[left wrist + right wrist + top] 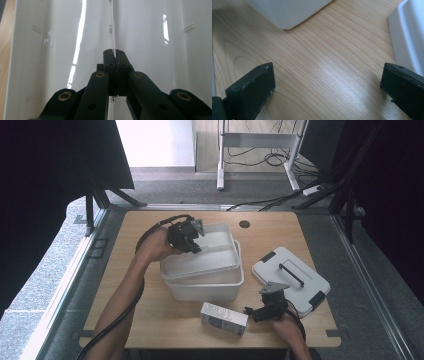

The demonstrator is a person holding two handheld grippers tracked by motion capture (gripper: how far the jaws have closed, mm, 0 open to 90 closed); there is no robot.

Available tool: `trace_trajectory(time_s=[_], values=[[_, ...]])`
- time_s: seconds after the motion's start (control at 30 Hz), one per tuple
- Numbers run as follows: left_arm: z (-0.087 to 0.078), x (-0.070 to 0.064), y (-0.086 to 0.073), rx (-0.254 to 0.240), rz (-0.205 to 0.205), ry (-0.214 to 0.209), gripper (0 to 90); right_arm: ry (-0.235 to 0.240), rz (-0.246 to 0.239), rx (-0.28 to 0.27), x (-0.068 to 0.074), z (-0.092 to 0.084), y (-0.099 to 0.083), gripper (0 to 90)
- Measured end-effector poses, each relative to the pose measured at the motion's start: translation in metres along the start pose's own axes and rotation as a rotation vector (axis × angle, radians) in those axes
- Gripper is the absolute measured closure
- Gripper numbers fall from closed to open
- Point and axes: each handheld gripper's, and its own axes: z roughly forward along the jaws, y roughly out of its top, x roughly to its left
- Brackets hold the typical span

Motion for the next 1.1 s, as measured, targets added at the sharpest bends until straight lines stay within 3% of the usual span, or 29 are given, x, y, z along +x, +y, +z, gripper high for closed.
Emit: trace_trajectory(time_s=[0.13, 0.2, 0.4, 0.67, 0.83, 1.1], values=[[-0.005, 0.010, -0.016, 0.013, -0.092, 0.025, 89.1, 0.000, 0.000, 0.000, 0.000, 0.000, 0.000, 0.0], [-0.006, 0.012, -0.019, 0.013, -0.109, 0.033, 89.1, 0.001, 0.001, 0.001, 0.000, 0.000, 0.000, 0.0], [-0.013, 0.023, -0.041, 0.018, -0.229, 0.064, 89.1, 0.000, -0.001, 0.000, 0.000, 0.000, 0.000, 0.0], [-0.019, 0.031, -0.061, 0.029, -0.319, 0.106, 89.2, 0.001, -0.001, 0.001, 0.000, 0.000, 0.000, 0.0], [-0.025, 0.036, -0.076, 0.021, -0.397, 0.148, 89.1, 0.001, 0.000, 0.001, 0.000, 0.000, 0.000, 0.0], [-0.032, 0.041, -0.095, 0.021, -0.460, 0.172, 89.1, 0.003, -0.001, 0.002, 0.000, 0.000, 0.000, 0.0]])
